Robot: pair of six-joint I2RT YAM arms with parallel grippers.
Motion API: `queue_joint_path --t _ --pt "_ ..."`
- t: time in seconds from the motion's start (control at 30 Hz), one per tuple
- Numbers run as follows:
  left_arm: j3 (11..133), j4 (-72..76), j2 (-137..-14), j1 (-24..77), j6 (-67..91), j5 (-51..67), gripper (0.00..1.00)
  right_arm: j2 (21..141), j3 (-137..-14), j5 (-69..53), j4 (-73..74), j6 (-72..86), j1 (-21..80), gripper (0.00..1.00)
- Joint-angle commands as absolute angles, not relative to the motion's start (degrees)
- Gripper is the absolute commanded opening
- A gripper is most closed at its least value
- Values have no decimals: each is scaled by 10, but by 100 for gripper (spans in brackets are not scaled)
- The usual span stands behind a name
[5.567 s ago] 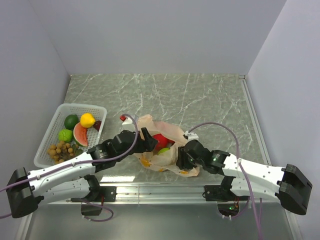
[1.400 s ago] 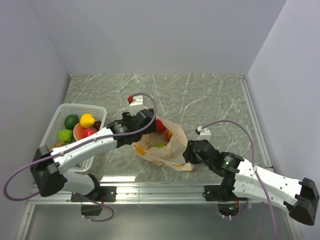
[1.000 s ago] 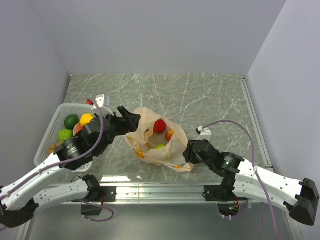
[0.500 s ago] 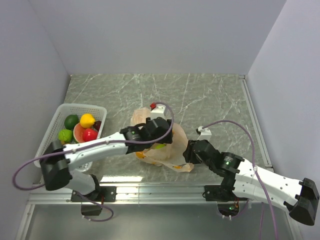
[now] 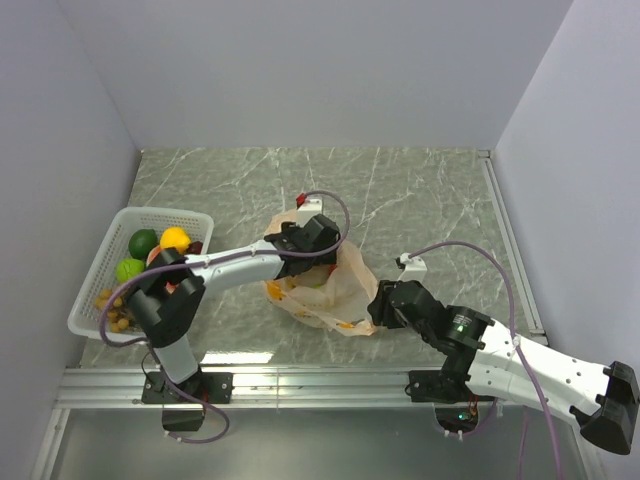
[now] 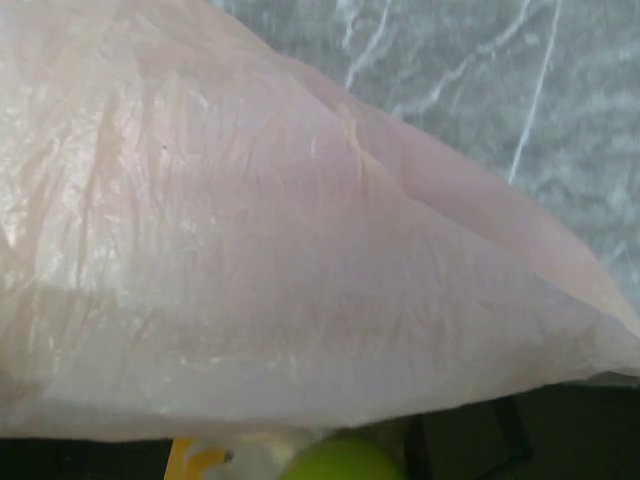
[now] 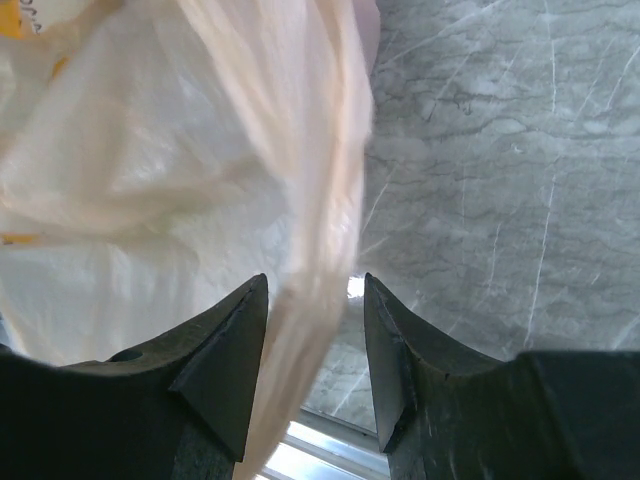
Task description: Untie the knot of the plastic bag and take out the fruit
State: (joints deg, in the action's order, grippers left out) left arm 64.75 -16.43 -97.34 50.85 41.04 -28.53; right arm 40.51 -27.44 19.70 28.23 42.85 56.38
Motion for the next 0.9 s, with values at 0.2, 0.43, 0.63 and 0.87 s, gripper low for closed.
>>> queue_joint_path --t 0.2,0.43,0.63,0.87 --pt "733 -75 -1081 487 354 -275 95 415 -282 200 272 432 567 50" --pt "757 -69 -1142 487 359 -294 74 426 -279 194 262 434 567 50" --pt "704 -58 -1044 493 354 -288 33 426 -277 202 262 434 568 50" --pt "654 -109 -920 513 335 -206 22 434 -292 232 275 432 567 50"
